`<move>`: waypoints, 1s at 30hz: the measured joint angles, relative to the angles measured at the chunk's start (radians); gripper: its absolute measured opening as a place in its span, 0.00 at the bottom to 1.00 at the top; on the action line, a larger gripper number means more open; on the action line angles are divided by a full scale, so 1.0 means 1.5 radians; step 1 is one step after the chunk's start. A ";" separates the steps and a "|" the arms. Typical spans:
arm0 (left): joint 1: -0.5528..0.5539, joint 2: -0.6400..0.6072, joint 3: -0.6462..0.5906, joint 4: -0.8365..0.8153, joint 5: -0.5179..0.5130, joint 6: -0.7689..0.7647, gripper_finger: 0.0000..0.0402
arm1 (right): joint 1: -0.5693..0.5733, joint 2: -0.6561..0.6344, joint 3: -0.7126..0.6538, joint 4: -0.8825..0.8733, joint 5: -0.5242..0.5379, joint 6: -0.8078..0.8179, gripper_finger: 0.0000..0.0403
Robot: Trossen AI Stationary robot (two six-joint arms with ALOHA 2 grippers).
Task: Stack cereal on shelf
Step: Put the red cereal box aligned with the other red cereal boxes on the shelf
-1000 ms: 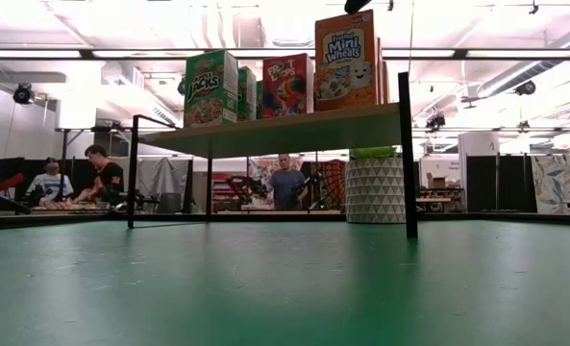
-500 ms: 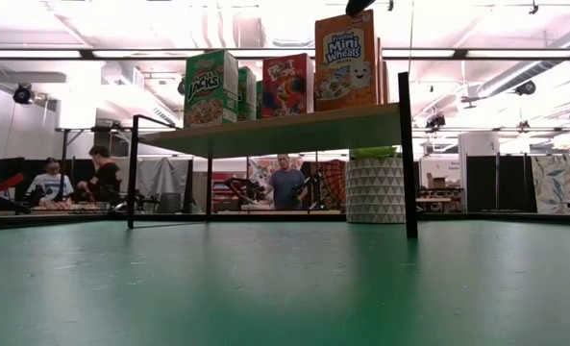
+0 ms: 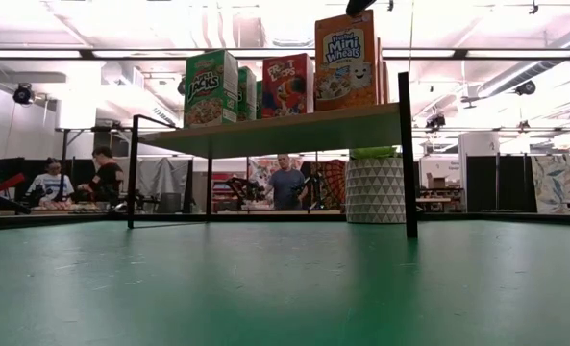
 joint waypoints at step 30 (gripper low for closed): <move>0.080 -0.001 0.244 -0.038 -0.122 0.217 0.40 | 0.040 -0.065 -0.009 -0.043 -0.003 0.010 0.03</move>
